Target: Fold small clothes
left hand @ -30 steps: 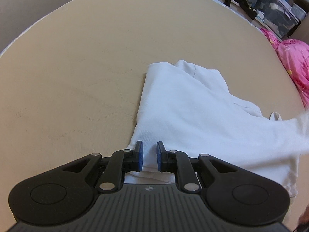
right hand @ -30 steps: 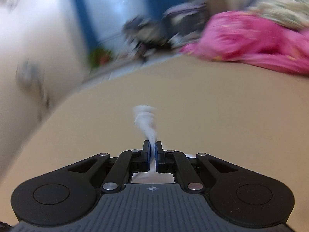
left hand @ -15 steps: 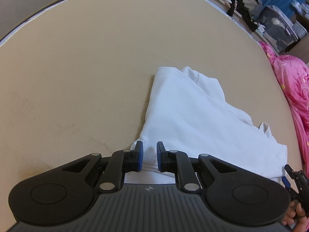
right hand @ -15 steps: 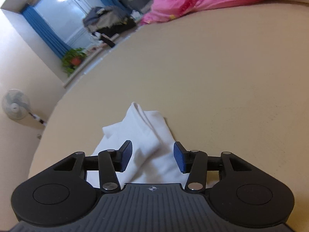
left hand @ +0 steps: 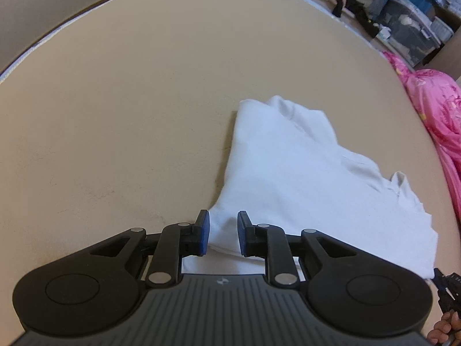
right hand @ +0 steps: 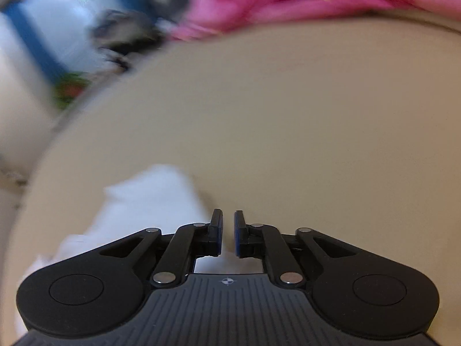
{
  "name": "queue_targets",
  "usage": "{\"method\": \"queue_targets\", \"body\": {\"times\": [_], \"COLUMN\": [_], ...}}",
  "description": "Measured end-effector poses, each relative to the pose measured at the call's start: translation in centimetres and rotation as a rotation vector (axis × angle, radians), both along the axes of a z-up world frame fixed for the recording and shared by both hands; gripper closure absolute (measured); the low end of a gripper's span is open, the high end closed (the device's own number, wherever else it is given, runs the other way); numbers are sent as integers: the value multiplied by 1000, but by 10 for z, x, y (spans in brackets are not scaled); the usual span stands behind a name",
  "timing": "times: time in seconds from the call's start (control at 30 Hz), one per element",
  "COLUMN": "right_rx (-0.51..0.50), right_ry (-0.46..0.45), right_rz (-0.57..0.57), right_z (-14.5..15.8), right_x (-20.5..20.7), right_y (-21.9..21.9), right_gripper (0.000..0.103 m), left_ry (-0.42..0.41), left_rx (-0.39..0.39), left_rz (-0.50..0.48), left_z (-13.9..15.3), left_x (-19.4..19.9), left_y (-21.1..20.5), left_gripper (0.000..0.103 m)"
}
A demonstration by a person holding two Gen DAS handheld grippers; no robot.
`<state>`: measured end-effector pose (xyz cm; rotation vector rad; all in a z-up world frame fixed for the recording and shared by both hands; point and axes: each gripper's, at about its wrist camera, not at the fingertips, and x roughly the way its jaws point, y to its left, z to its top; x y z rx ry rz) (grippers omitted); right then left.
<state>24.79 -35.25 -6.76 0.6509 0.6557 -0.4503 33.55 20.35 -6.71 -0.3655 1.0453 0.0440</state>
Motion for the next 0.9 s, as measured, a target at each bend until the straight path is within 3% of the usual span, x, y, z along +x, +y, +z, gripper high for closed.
{"method": "queue_targets", "body": {"times": [0.1, 0.13, 0.2, 0.23, 0.27, 0.3, 0.37, 0.43, 0.53, 0.7, 0.77, 0.9], "right_rx": [-23, -50, -34, -5, 18, 39, -19, -75, -146, -228, -247, -243], "right_ry": [-144, -171, -121, 7, 77, 56, 23, -44, -98, -133, -151, -163], "right_rz": [4, 42, 142, 176, 169, 138, 90, 141, 246, 390, 423, 450], "right_z": [14, 17, 9, -2, -8, -2, 23, 49, 80, 112, 124, 119], "right_x": [-16, -16, -5, 7, 11, 5, -15, -39, -77, -140, -160, -206], "right_y": [1, 5, 6, 3, -2, -7, -7, -4, 4, 19, 23, 31], "right_gripper": [88, 80, 75, 71, 69, 69, 67, 67, 66, 61, 59, 59], "left_ry": [-12, 5, 29, 18, 11, -3, -45, -89, -175, -329, -376, -434], "left_rx": [14, 23, 51, 76, 106, 123, 134, 171, 235, 386, 442, 495], "left_rz": [-18, -20, -32, -42, -46, -51, -78, -107, -148, -218, -250, -301], "left_z": [-2, -9, -21, -18, -13, -5, 11, 28, 58, 91, 94, 84], "left_x": [-3, -2, -3, -5, -9, -15, -28, -44, -85, -176, -214, -274], "left_y": [-2, -4, -8, -11, -13, -14, -16, -20, -32, -60, -76, -100], "left_gripper": [79, 79, 79, 79, 79, 79, 78, 76, 74, 52, 44, 39]}}
